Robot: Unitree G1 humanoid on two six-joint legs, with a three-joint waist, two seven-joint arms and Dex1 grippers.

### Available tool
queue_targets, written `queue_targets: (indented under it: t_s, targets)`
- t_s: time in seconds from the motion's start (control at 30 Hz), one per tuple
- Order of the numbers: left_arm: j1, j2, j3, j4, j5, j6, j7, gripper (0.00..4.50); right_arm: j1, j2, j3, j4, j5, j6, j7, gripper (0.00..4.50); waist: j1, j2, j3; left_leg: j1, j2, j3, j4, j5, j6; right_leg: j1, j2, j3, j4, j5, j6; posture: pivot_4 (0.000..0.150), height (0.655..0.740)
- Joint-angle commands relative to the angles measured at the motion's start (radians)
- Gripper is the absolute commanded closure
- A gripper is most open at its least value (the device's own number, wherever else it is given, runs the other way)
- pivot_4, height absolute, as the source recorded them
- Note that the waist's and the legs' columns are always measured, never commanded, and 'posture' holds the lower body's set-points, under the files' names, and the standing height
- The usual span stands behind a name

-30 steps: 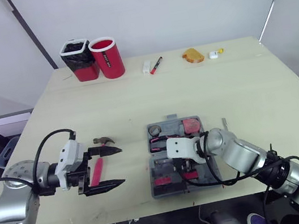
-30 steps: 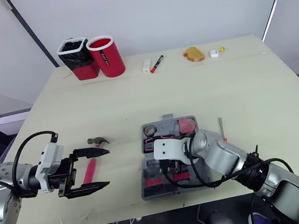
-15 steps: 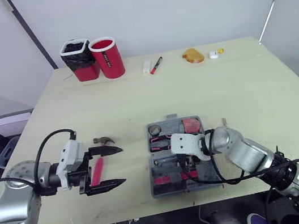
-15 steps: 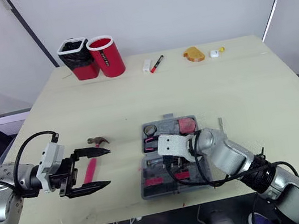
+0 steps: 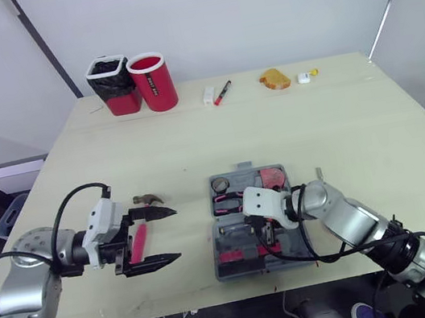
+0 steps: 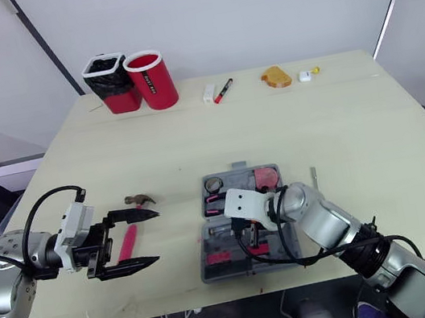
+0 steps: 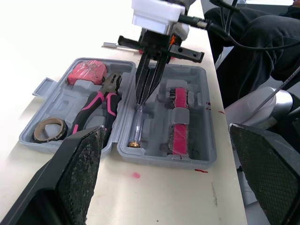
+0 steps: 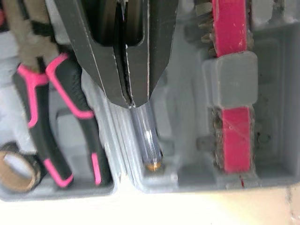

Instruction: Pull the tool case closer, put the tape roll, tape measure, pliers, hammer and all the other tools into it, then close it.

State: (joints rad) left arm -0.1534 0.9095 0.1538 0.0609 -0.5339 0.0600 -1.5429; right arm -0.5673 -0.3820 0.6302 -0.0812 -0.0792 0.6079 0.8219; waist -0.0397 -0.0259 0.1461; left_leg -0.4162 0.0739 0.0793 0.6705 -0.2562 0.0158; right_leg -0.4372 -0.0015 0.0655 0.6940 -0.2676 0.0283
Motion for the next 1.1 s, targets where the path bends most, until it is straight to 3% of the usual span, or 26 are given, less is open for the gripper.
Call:
queue_targets:
  t_s: [0.03,0.57,0.9,1.1]
  targets:
    - [-0.008,0.008,0.018,-0.014,-0.006,-0.003,-0.007,0.0,0.011,0.012,-0.002,0.015,-0.012,-0.034,-0.001,4.45,-0.001,0.0,0.0,0.0,0.0,0.0,0.0,0.0,0.0,0.0,0.0,0.0,0.0,0.0,0.0,0.15,0.74]
    - [-0.022,-0.003,0.006,-0.095,-0.012,0.068,0.052,0.0,0.076,0.045,-0.019,0.121,-0.039,-0.062,-0.019,4.45,-0.001,-0.003,-0.002,0.004,0.0,-0.001,0.0,0.0,0.0,0.004,0.001,0.0,0.001,0.0,0.0,0.15,0.74]
    - [0.014,-0.057,0.043,-0.137,-0.064,0.146,0.146,0.0,0.173,0.109,-0.309,-0.112,0.143,-0.232,-0.097,4.45,-0.001,-0.003,-0.001,0.002,0.0,-0.001,0.001,0.0,0.0,0.003,0.0,0.0,0.0,0.0,0.0,0.15,0.74]
    - [0.011,-0.136,0.099,-0.152,-0.089,0.196,0.307,0.0,0.285,0.066,-0.497,-0.213,0.238,-0.294,-0.13,4.45,0.01,-0.003,-0.001,0.002,0.0,-0.004,0.0,0.0,0.0,0.004,0.0,-0.002,0.0,0.0,0.0,0.15,0.74]
